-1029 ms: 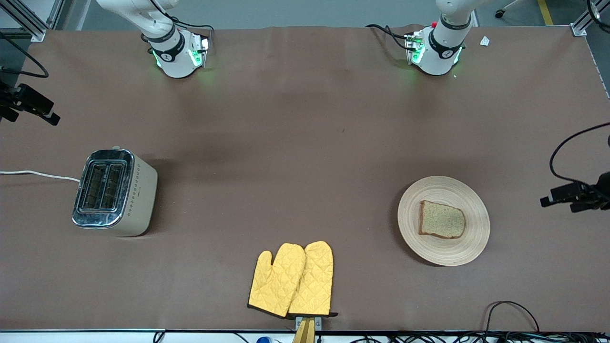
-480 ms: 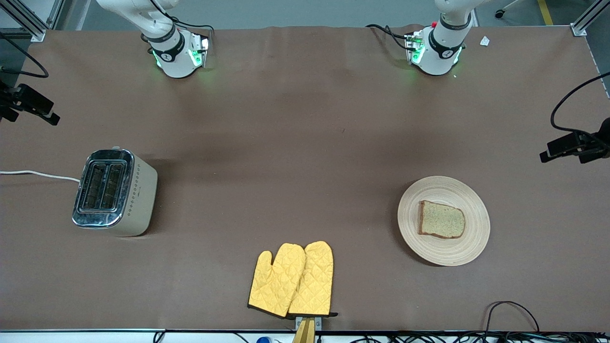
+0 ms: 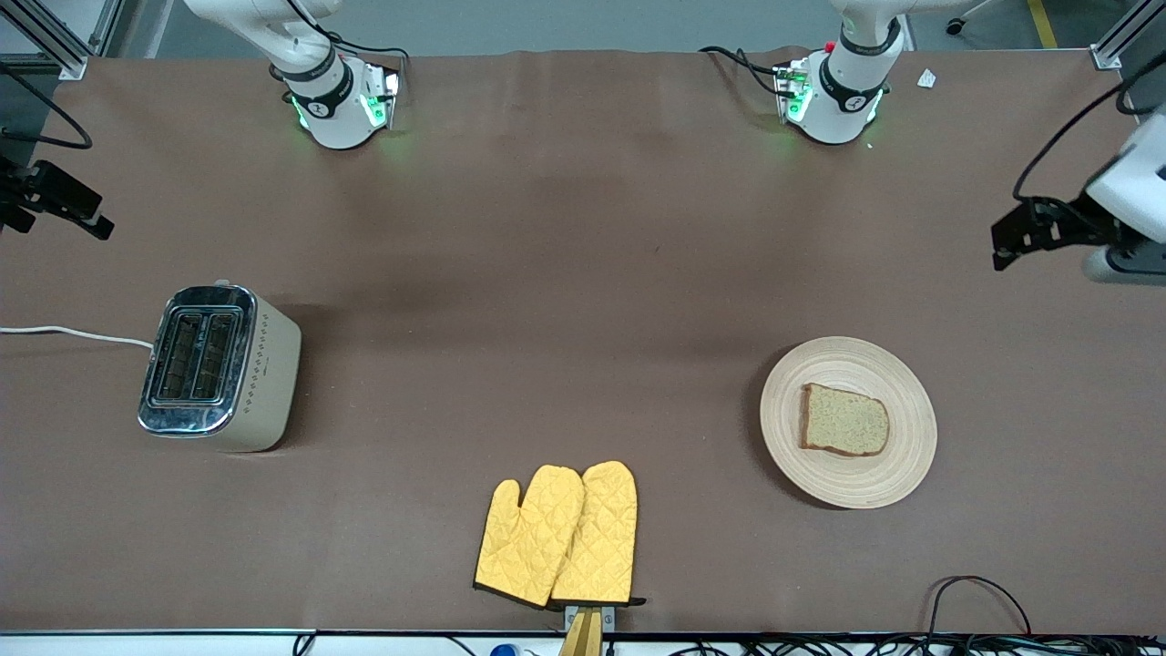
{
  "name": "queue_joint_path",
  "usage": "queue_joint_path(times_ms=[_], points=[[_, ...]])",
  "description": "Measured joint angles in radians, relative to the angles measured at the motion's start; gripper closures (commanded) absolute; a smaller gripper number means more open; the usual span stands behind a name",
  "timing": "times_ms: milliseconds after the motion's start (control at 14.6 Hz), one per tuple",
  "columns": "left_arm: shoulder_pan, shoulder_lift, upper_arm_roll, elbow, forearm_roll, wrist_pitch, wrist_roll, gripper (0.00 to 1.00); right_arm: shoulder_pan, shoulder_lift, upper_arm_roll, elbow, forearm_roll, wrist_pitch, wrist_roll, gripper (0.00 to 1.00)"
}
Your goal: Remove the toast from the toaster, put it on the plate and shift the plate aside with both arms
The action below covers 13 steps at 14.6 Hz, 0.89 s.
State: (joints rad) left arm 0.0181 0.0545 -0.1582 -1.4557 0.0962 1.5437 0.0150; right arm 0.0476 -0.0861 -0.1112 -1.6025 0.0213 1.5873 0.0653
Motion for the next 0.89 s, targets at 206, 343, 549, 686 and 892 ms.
queue_joint_path(times_ms=[206,343,549,686,892], points=[[-0.047,-0.096,0.058,-0.105,-0.025,-0.003,0.000,0.00,0.000,0.000,0.000,0.000,0.000,0.000,0.000,0.00],[-0.044,-0.150,0.077,-0.168,-0.078,-0.004,-0.019,0.00,0.000,0.000,0.000,0.000,0.000,0.000,0.000,0.00],[-0.044,-0.190,0.084,-0.207,-0.093,-0.017,-0.079,0.00,0.000,0.000,0.000,0.000,0.000,-0.001,0.000,0.00],[-0.046,-0.192,0.083,-0.205,-0.093,-0.018,-0.087,0.00,0.000,0.000,0.000,0.000,0.000,-0.001,0.000,0.00],[-0.046,-0.179,0.082,-0.188,-0.093,-0.017,-0.088,0.00,0.000,0.000,0.000,0.000,0.000,-0.001,0.000,0.00]])
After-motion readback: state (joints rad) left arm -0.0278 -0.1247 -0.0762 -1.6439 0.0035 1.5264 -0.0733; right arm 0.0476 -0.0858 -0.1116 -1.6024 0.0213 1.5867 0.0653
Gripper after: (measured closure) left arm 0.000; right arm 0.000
